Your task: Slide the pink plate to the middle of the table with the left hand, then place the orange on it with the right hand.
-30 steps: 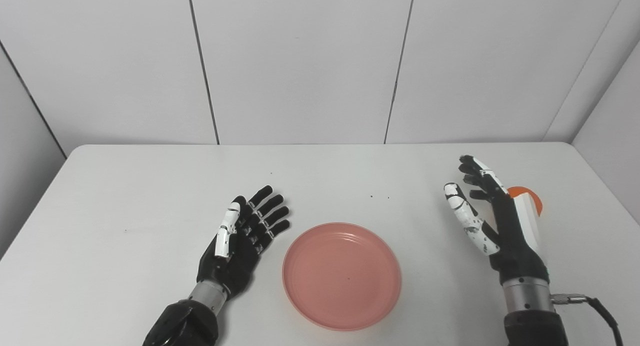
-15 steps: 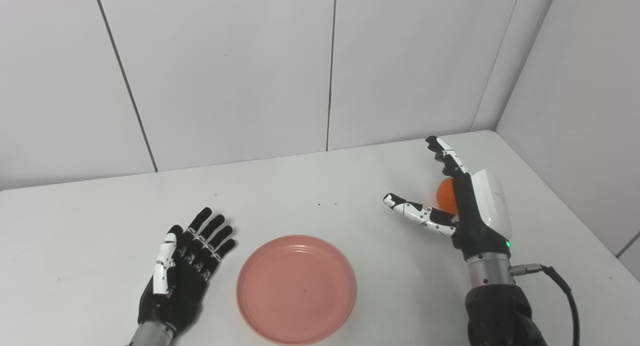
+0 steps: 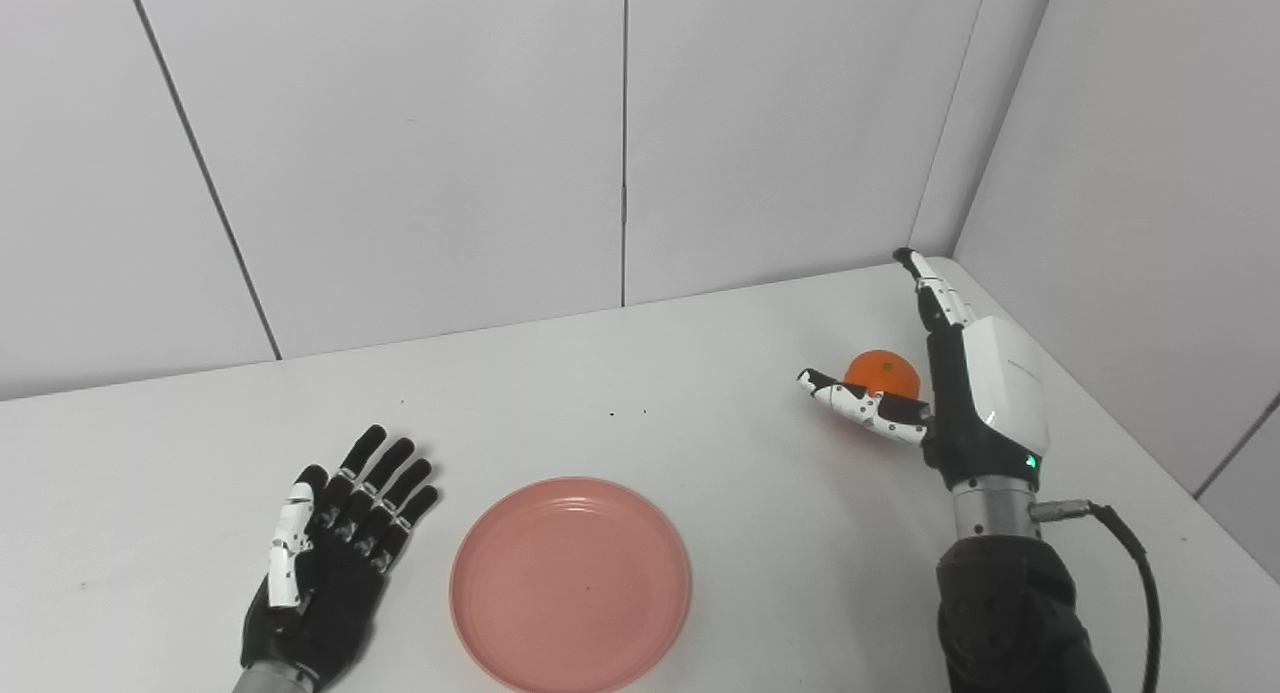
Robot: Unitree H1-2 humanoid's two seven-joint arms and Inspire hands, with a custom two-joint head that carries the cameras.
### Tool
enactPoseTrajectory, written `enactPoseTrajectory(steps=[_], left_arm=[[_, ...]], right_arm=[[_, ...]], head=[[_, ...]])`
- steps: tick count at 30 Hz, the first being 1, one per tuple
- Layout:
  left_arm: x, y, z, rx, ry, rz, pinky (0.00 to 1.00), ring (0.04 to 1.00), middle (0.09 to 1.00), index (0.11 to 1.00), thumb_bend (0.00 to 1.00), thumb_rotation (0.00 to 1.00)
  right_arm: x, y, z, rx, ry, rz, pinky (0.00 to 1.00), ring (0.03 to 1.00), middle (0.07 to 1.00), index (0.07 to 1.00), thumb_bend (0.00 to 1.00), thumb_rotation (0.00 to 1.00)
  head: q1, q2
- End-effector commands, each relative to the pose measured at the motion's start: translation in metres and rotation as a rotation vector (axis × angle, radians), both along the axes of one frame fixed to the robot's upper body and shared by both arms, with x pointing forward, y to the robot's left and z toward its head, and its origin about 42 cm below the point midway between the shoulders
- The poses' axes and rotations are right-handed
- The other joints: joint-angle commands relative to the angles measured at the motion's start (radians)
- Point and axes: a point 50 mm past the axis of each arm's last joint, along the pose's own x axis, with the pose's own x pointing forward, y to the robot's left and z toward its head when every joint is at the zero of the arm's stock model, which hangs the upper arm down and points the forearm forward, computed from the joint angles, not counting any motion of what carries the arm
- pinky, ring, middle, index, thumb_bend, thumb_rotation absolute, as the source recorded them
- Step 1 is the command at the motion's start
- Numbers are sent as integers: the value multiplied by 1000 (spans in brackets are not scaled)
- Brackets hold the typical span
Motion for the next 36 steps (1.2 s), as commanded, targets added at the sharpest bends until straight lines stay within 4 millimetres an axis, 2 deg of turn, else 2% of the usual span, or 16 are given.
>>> enactPoseTrajectory(steps=[1,13,26,36], left_arm=[[-8,16,-26,57,119,30,930,909,908,909,298,1000],[-8,20,-25,53,116,28,938,918,918,916,294,1000],[-8,21,-23,51,117,22,943,925,926,926,292,1000],[-8,23,-22,50,119,25,940,923,924,924,288,1000]], right_arm=[[5,-4,12,-31,-58,-24,765,872,918,914,844,428],[27,-26,1,-56,12,-75,725,850,908,924,873,434],[43,-37,-9,-19,96,-126,693,838,905,924,883,406],[55,-48,-16,-4,147,-137,713,846,903,919,889,414]], head=[[-10,-4],[-30,-2],[-31,2],[-36,8]])
